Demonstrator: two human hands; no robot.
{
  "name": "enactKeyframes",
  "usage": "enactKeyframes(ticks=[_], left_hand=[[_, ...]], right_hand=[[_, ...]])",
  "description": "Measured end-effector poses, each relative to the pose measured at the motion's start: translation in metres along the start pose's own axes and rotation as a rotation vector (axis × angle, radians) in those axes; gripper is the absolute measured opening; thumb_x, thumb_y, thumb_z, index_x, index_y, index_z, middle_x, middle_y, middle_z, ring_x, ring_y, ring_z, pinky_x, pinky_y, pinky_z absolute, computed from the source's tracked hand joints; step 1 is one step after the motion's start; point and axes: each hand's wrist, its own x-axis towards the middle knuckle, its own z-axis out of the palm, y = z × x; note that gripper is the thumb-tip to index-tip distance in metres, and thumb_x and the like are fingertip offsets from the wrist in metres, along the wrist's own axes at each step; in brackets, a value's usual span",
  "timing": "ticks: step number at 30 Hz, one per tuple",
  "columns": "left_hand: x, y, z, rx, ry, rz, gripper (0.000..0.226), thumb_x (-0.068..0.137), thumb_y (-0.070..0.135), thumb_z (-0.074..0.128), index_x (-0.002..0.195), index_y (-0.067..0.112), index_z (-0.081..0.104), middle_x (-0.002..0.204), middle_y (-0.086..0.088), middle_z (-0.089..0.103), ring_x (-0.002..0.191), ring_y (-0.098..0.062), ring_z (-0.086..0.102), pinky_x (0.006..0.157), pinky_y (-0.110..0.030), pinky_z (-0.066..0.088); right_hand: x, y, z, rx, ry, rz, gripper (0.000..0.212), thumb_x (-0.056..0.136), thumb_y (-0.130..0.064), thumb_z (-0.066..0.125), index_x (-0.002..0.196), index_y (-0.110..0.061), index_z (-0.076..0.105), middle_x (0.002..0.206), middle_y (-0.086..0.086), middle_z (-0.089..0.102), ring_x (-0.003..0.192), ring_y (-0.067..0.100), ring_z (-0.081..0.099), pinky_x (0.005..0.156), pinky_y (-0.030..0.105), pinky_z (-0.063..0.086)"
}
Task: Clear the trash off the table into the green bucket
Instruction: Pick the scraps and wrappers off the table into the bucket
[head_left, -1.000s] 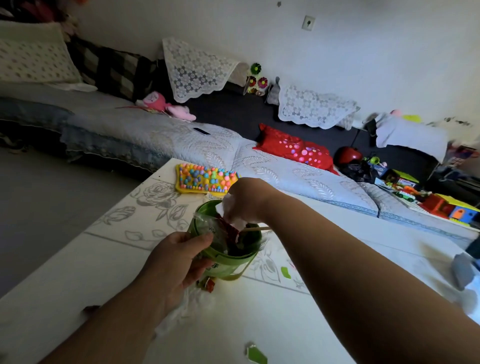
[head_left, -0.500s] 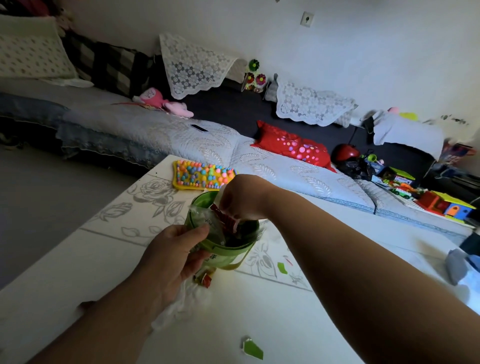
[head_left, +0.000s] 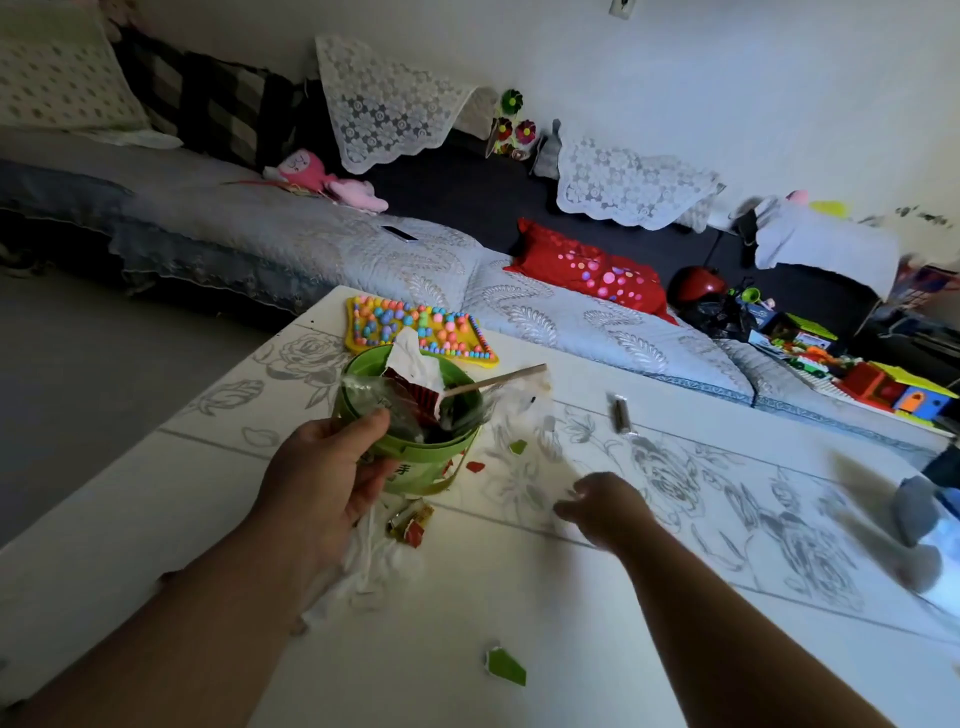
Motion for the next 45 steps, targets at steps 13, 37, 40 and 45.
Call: enactKeyframes(ticks=[13, 37, 40, 45], left_hand=[[0.010, 0.000, -0.003, -0.007, -0.013, 0.036, 0.018, 0.084, 0.024, 0.068, 0.098, 0.013, 0.063, 0.081, -0.002, 0.066, 0.067, -0.013, 0.061, 0.042, -0.015, 0.048], [0.029, 0.006, -0.024, -0.088, 0.056, 0.117, 0.019, 0.085, 0.029, 0.067, 0.099, 0.016, 0.063, 0.087, 0.000, 0.068, 0.071, -0.010, 0.064, 0.046, -0.014, 0.048], [0.031, 0.008, -0.030, -0.089, 0.051, 0.126, 0.013, 0.086, 0.027, 0.066, 0.092, 0.016, 0.062, 0.085, 0.001, 0.067, 0.071, -0.010, 0.063, 0.046, -0.014, 0.048], [0.033, 0.013, -0.036, -0.107, 0.050, 0.120, 0.010, 0.086, 0.026, 0.066, 0.089, 0.017, 0.062, 0.085, 0.000, 0.067, 0.072, -0.011, 0.063, 0.046, -0.014, 0.048]], right_hand=[[0.027, 0.010, 0.019, 0.203, 0.029, 0.071, 0.023, 0.084, -0.032, 0.068, 0.095, -0.014, 0.075, 0.098, 0.005, 0.073, 0.080, 0.018, 0.057, 0.070, 0.021, 0.040], [-0.036, -0.118, 0.040, 0.053, -0.172, -0.476, 0.024, 0.082, -0.025, 0.071, 0.100, -0.009, 0.072, 0.106, 0.009, 0.070, 0.098, 0.023, 0.062, 0.076, 0.027, 0.048], [-0.035, -0.117, 0.044, 0.127, -0.193, -0.421, 0.026, 0.079, -0.021, 0.075, 0.102, -0.012, 0.069, 0.101, 0.004, 0.069, 0.084, 0.014, 0.056, 0.064, 0.022, 0.042], [-0.036, -0.111, 0.051, 0.254, -0.218, -0.312, 0.034, 0.081, -0.020, 0.070, 0.114, -0.020, 0.063, 0.093, -0.007, 0.058, 0.083, 0.008, 0.053, 0.070, 0.019, 0.044]])
